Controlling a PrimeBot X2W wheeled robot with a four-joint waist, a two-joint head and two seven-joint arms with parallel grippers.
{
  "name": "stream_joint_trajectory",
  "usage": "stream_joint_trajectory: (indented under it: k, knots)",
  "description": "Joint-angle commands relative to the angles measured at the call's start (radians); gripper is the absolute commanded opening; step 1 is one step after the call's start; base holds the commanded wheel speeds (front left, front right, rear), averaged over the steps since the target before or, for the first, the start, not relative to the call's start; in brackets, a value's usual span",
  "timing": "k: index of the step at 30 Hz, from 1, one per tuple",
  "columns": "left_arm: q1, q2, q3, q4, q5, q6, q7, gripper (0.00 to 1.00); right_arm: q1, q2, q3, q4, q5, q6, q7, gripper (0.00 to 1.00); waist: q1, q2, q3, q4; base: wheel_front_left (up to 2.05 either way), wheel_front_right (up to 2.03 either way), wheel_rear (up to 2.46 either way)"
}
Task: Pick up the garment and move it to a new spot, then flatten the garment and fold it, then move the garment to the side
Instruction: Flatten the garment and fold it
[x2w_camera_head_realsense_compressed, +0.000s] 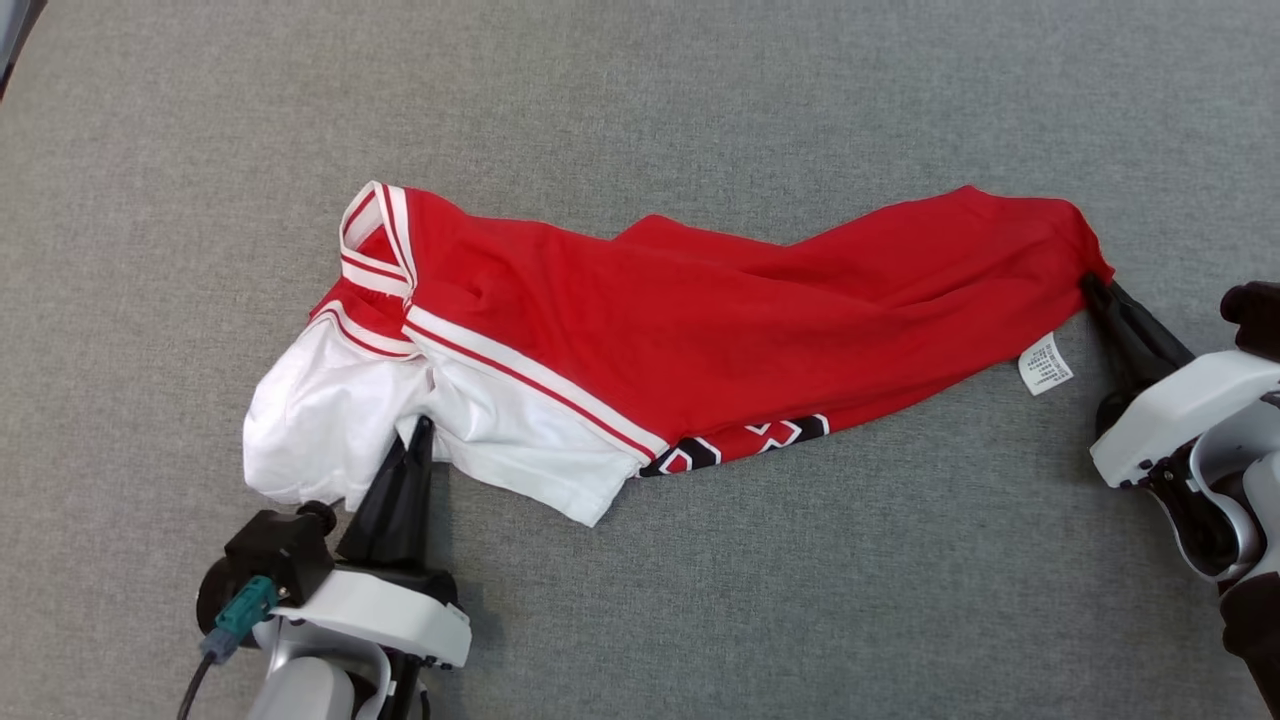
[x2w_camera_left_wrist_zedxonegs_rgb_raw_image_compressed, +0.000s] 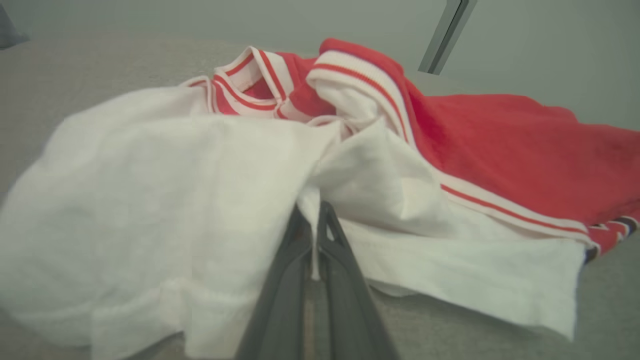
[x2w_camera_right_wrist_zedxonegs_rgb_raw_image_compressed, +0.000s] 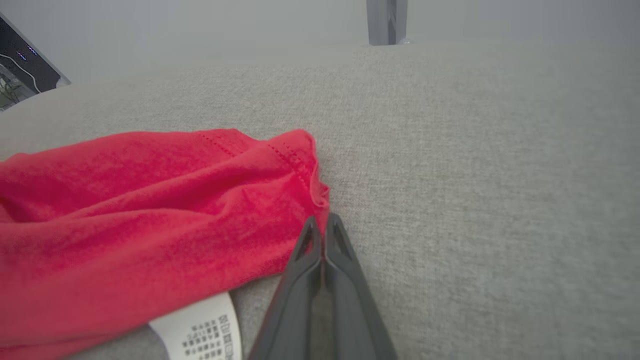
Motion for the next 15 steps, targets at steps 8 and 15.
stream_joint_trajectory:
  k: [8,15]
  knots:
    - [-0.035,0.063,0.030,-0.123,0.015,0.029,0.044,0.00,0.034,-0.018,-0.028,-0.045,0.064,0.000,-0.129,0.00,0.0000,0.0000,-0.065,-0.034,0.00,0.00,0.00]
    - [-0.093,0.139,0.066,-0.296,0.027,0.047,0.138,0.00,0.063,-0.029,-0.089,-0.187,0.109,0.000,-0.142,0.00,0.0000,0.0000,-0.133,-0.092,0.00,0.00,0.00]
